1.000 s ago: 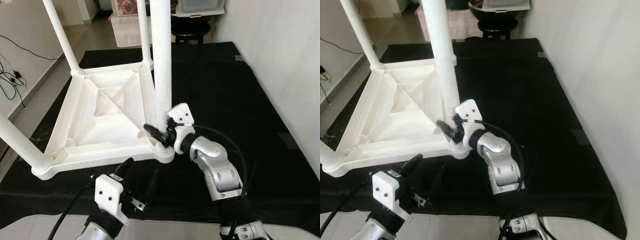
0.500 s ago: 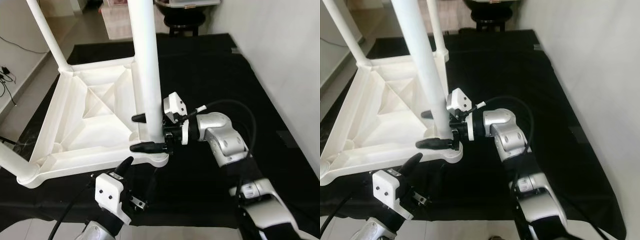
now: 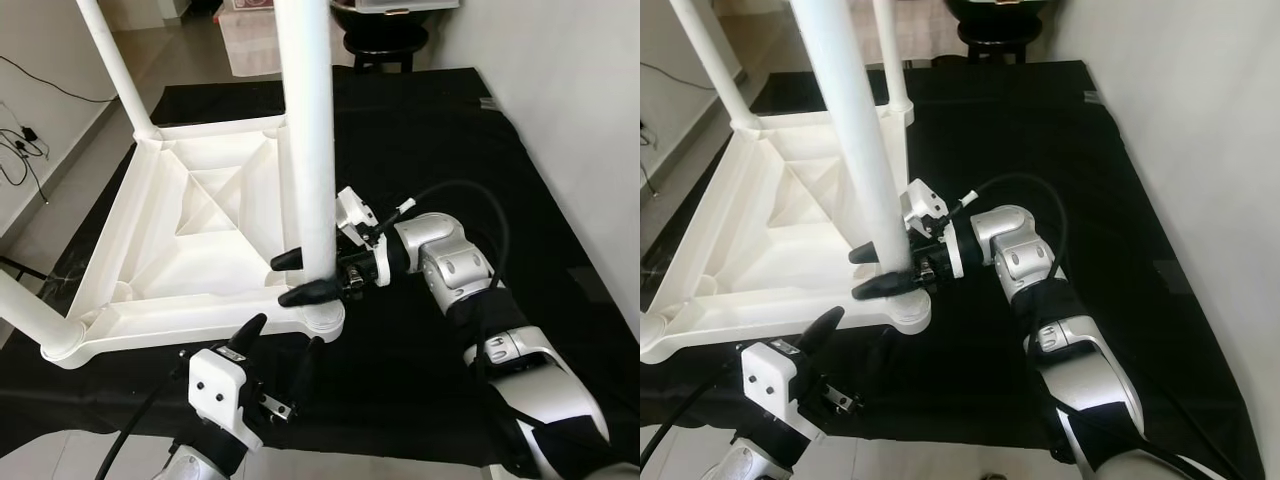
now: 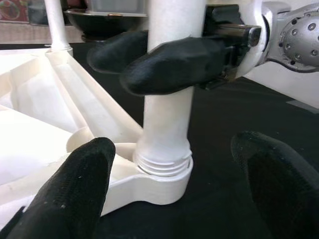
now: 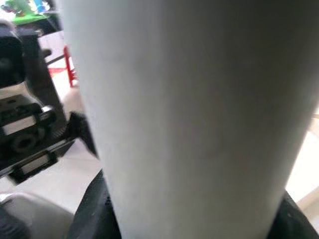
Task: Building children table
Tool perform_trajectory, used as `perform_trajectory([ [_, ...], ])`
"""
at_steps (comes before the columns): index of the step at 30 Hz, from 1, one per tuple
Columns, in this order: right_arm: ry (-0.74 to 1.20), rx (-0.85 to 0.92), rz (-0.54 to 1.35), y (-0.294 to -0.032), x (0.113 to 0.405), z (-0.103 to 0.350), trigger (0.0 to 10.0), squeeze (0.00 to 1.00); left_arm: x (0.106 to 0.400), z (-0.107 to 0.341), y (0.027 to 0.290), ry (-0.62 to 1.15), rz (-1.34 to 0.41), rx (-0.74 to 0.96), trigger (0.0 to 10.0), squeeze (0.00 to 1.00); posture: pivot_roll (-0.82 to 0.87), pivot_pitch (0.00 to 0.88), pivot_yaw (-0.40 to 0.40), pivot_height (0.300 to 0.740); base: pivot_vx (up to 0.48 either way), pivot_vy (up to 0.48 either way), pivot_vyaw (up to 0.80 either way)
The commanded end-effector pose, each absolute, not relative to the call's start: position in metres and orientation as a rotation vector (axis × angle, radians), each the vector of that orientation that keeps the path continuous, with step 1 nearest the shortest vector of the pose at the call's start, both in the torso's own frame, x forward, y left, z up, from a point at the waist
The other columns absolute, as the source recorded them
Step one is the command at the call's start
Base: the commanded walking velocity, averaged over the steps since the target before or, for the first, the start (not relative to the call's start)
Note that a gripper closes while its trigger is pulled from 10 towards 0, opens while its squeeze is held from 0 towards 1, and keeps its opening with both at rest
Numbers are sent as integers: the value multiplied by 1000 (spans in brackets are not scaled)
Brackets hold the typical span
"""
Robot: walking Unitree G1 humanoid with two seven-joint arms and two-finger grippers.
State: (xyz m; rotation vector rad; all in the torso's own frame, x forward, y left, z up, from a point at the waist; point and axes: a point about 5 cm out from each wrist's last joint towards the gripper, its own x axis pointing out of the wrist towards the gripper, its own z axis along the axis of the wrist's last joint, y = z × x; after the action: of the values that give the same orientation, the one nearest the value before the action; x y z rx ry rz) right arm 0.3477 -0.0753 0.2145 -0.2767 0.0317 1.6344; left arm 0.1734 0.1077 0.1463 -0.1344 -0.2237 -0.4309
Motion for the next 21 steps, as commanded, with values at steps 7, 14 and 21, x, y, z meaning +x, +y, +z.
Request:
perform_trajectory([
  [7,228,-305,976,-110,358,156,0,0,168,144,113,-204,-407,-133,10000,0,-6,156,19,740,0,0,0],
  [14,273,-223,363,-123,316,136,0,0,173,144,114,-209,-426,-127,10000,0,-38,140,36,740,0,0,0],
  [21,190,-209,492,-85,318,148,0,0,177,142,113,-204,-445,-119,10000,0,-20,125,29,740,0,0,0],
])
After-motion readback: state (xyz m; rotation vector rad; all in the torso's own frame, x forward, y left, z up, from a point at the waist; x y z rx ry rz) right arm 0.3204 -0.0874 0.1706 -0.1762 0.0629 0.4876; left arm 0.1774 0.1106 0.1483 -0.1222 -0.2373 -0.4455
